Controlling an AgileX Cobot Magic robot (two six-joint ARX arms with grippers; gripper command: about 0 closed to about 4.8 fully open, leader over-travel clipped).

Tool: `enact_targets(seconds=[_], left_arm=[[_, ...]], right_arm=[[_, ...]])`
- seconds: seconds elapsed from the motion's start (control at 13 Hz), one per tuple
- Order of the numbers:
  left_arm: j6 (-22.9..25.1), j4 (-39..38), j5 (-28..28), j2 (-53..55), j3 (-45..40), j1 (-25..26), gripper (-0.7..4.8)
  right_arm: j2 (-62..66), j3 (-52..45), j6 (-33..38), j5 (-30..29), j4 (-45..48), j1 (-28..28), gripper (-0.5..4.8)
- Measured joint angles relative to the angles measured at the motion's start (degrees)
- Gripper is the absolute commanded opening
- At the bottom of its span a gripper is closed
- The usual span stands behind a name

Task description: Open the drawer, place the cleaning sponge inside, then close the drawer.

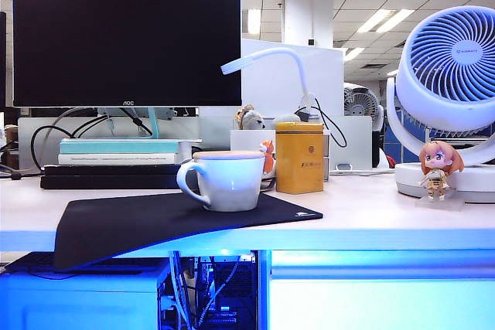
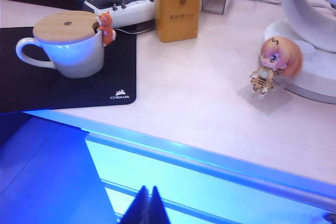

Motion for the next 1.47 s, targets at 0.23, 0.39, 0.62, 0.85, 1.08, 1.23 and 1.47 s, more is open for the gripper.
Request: enact_targets(seconds=[0.23, 0.39, 0.62, 0.85, 1.08, 1.23, 1.47], left_arm=[[0.0, 0.0, 0.04, 0.0, 0.0, 0.46, -0.05], [0.0, 0.0, 0.04, 0.0, 0.0, 0.46, -0.05], [-0.02, 0.02, 0.07, 0.0, 0.0, 0.46, -0.05], [-0.04, 0.02, 0.09, 0.0, 0.0, 0.46, -0.05], [-0.13, 0.02, 0.13, 0.0, 0.0, 0.46, -0.05], [-0.15, 0.02, 0.13, 0.0, 0.0, 0.46, -0.05], [-0.15, 0.0, 0.11, 0.0, 0.0, 0.46, -0.05]], right_arm=[[0.0, 0.0, 0.0, -0.02, -0.02, 0.02, -0.01], [0.0, 0.0, 0.0, -0.02, -0.02, 0.02, -0.01], [-3.06, -9.73, -1.55, -1.22, 12.57, -9.68, -0.01], [-8.28, -15.19, -1.49, -13.18, 15.47, -26.1, -0.01], [-8.13, -15.19, -0.31, -13.0, 11.98, -26.16, -0.01], [-8.17, -15.19, -0.24, -11.76, 12.0, -26.43, -0.01], [-8.17, -15.19, -0.24, -11.89, 12.07, -26.43, -0.01]])
